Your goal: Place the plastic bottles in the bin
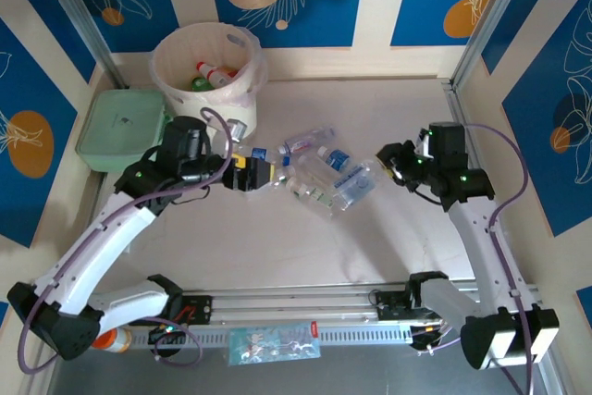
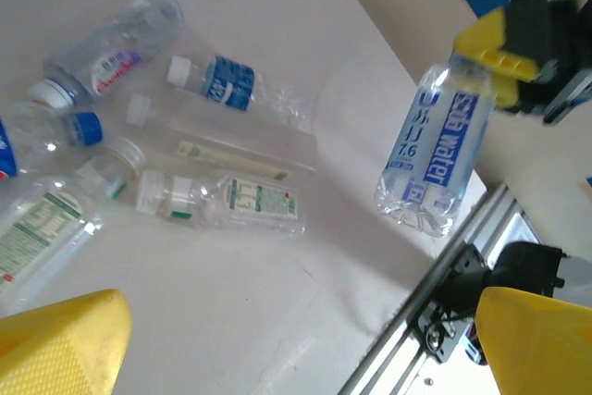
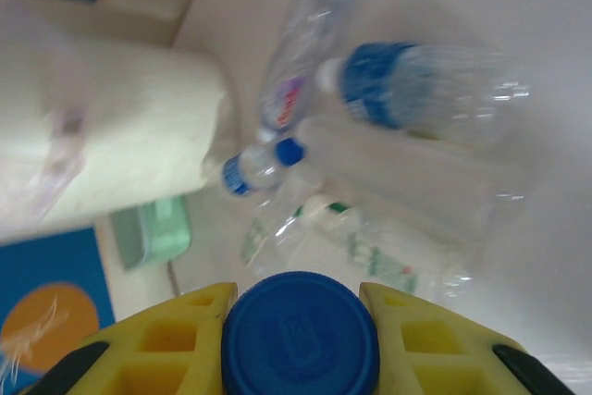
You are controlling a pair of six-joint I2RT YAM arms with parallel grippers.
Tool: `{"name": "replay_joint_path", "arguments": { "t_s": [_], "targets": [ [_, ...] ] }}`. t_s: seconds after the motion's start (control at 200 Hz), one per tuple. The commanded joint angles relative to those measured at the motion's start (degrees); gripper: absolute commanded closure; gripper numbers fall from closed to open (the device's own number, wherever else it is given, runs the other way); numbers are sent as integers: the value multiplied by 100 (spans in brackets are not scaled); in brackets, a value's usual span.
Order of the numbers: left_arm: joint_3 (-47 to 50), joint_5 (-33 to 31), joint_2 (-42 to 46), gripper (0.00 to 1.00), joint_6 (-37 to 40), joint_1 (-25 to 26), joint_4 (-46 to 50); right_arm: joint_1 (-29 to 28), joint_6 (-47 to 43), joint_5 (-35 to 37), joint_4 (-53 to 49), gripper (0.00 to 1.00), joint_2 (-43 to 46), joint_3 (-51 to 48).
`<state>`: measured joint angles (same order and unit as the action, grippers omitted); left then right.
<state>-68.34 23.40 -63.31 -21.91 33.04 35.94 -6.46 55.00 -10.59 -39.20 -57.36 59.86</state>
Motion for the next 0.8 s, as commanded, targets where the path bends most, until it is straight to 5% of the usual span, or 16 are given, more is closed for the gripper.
{"name": "replay_joint_path", "arguments": {
  "t_s": [0.0,0.315,0.795],
  "targets": [
    [-314,215,-213,4,229,374,189,-553,-431,-261,176,90,-178,576],
    [-629,102,-727,1,665,1153,227,-1853,-516,-248,338,90,-873,1525],
    [-560,672,-951,1,565,1432,-304,-2653,-365,39,396,93,-1233,1696]
  ]
}}
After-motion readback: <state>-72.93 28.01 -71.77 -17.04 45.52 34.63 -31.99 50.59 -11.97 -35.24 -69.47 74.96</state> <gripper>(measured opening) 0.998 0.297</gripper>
